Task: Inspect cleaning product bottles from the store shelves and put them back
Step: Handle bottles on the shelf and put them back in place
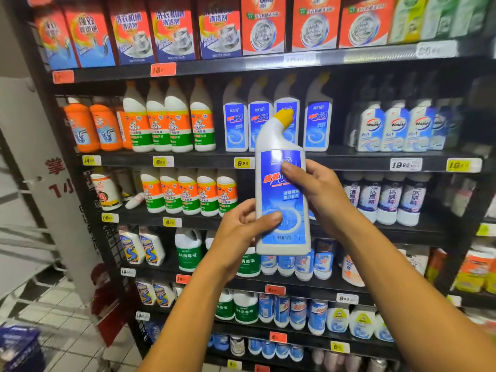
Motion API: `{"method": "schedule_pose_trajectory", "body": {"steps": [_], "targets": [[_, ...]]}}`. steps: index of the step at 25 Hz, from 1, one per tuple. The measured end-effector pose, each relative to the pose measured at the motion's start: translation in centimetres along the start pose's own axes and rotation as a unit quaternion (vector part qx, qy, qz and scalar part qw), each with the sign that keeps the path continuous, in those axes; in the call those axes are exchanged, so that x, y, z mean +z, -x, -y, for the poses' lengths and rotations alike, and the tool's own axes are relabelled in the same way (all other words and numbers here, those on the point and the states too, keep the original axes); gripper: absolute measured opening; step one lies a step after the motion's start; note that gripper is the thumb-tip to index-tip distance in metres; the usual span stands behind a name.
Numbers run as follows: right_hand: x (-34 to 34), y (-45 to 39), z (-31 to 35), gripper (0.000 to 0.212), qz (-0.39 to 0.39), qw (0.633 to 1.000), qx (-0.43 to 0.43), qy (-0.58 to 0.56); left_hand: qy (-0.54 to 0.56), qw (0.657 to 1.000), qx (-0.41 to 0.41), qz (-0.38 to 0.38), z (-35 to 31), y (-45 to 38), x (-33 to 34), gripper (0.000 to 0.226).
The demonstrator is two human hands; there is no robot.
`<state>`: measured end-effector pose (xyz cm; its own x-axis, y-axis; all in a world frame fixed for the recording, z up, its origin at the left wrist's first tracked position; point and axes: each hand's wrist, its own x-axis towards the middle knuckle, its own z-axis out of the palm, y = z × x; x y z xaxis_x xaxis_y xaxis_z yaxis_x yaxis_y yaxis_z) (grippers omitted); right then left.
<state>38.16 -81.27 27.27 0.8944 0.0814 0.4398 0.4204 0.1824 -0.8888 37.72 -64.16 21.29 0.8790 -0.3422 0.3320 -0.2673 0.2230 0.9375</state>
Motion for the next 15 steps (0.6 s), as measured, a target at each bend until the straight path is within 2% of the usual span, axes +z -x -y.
{"method": "schedule_pose_trajectory", "body": {"steps": [4,7,15], "targets": [[0.9,-0.1,0.5,0.035,0.003,1.000,-0.016,-0.017,-0.023,1.000,-0.011,0.017,-1.1,-0.3,-0.9,0.042],[1.7,-0.3,0.2,0.037,-0.001,0.999,-0.023,-0.029,0.005,1.000,0.000,0.026,-1.1,-0.2,-1.6,0.037],[2.9,-1.0,-0.5,0.038,0.012,0.999,-0.018,-0.026,0.016,0.999,0.045,0.001,-1.4,0.0,-2.7,0.040]]}}
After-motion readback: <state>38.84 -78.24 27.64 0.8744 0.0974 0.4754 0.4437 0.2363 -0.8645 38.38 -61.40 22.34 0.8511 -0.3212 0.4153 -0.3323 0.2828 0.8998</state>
